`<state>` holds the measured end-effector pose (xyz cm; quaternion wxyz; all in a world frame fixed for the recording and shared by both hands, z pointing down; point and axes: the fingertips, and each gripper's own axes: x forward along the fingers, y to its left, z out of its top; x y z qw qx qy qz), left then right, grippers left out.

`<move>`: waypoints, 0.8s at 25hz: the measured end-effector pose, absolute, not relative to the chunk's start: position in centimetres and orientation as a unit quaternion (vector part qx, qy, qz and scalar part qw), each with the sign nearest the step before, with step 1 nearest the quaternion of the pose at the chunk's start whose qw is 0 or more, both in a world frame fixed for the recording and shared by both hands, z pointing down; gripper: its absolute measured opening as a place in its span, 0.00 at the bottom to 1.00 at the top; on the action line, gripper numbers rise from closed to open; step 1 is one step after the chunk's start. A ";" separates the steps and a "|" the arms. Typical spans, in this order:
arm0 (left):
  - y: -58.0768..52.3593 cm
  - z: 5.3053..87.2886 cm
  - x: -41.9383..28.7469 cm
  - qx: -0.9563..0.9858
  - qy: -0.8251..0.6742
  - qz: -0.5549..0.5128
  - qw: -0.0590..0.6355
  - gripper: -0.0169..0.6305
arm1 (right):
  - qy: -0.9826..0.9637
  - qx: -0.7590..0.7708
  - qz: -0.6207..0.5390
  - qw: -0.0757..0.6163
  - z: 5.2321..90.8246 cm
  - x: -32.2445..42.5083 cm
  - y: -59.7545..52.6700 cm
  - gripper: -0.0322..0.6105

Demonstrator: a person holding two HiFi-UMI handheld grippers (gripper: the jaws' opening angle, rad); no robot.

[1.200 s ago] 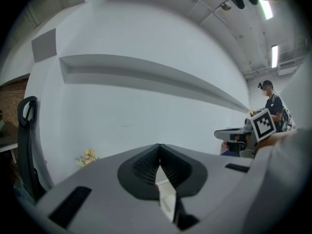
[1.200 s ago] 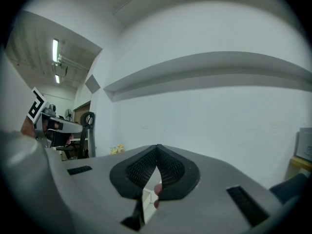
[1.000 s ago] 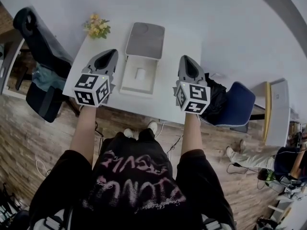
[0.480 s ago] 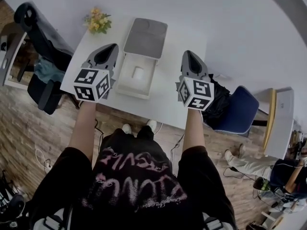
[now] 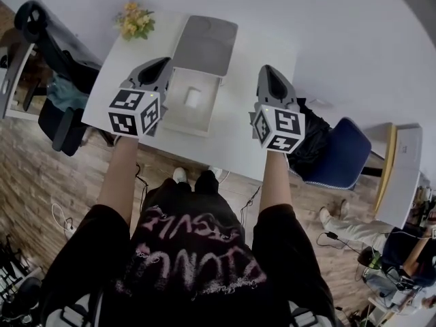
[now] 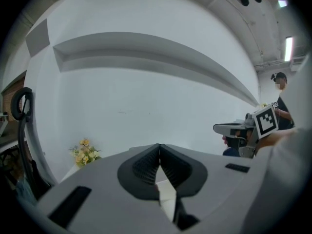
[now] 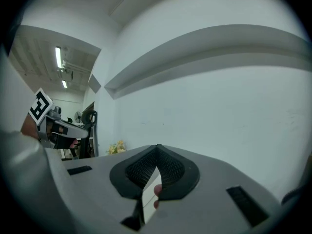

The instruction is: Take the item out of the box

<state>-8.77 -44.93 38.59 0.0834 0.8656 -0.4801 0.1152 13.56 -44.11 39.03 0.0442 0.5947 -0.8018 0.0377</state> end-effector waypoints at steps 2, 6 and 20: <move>-45.1 39.4 -8.3 0.864 -0.479 0.126 0.089 0.03 | -0.802 0.594 0.040 0.045 39.5 13.9 -44.2 0.06; -44.9 41.3 -7.3 0.862 -0.473 0.150 0.106 0.03 | -0.803 0.592 0.048 0.047 40.5 14.3 -44.3 0.06; -44.4 48.0 -5.0 0.848 -0.447 0.225 0.173 0.14 | -0.808 0.583 0.073 0.053 43.6 14.7 -45.3 0.06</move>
